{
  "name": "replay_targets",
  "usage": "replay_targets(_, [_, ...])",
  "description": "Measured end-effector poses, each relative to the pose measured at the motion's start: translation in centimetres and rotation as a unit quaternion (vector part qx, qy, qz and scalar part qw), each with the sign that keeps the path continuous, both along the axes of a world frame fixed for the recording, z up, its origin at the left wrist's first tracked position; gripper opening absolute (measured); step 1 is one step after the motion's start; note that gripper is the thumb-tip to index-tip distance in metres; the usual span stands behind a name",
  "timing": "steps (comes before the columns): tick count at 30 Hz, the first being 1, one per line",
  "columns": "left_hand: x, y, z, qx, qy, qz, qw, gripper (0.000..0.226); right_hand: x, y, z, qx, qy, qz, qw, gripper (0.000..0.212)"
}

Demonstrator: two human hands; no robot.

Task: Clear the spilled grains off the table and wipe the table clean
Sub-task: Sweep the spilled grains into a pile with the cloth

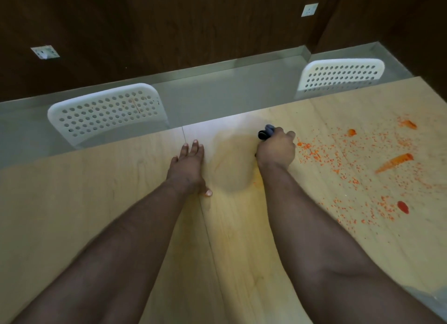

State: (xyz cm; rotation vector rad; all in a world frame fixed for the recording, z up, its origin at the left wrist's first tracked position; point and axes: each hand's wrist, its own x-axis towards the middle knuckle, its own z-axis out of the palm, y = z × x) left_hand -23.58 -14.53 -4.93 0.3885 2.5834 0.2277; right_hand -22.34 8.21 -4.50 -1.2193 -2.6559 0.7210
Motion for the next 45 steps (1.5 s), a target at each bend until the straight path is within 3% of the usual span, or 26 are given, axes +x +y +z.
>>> replay_targets(3, [0.6, 0.4, 0.3, -0.009, 0.006, -0.004, 1.000, 0.143, 1.9, -0.4, 0.7, 0.002, 0.031, -0.008, 0.999, 0.043])
replay_targets(6, [1.9, 1.1, 0.5, 0.000, 0.014, 0.003, 1.000, 0.129, 3.7, -3.7, 1.6, 0.002, 0.076, 0.059, 0.995, 0.048])
replay_targets(9, [3.3, 1.6, 0.0, 0.030, 0.012, 0.024, 0.999, 0.110, 5.5, -7.6, 1.4, -0.015, 0.045, 0.134, 0.990, 0.051])
replay_targets(13, [4.8, 1.2, -0.9, 0.061, 0.016, 0.054, 0.997, 0.102, 7.0, -9.4, -0.1, -0.012, -0.012, 0.185, 0.983, 0.048])
replay_targets(22, [6.6, 0.9, -1.4, 0.059, 0.043, 0.045, 0.996, 0.087, 10.5, 0.4, -0.1, 0.002, -0.012, 0.076, 0.997, 0.050])
replay_targets(26, [7.8, 1.0, -1.2, 0.066, 0.044, 0.037, 0.996, 0.077, 11.8, 1.3, 0.9, 0.025, -0.017, 0.090, 0.995, 0.052])
replay_targets(29, [9.2, 1.5, -1.2, 0.076, 0.038, 0.048, 0.995, 0.086, 13.4, -1.7, 1.5, 0.025, 0.018, 0.159, 0.987, 0.057])
replay_targets(34, [12.2, 3.6, -0.9, 0.118, 0.000, 0.014, 0.993, 0.110, 16.5, -6.4, 1.3, -0.026, -0.034, 0.248, 0.968, 0.063])
replay_targets(39, [13.6, 4.3, -1.6, 0.080, 0.013, 0.021, 0.996, 0.127, 19.2, -2.8, 0.3, 0.000, -0.026, 0.162, 0.987, 0.056])
replay_targets(45, [13.9, 4.5, -1.4, 0.085, 0.017, 0.018, 0.996, 0.124, 20.3, 2.5, -0.1, 0.042, -0.029, 0.083, 0.995, 0.048])
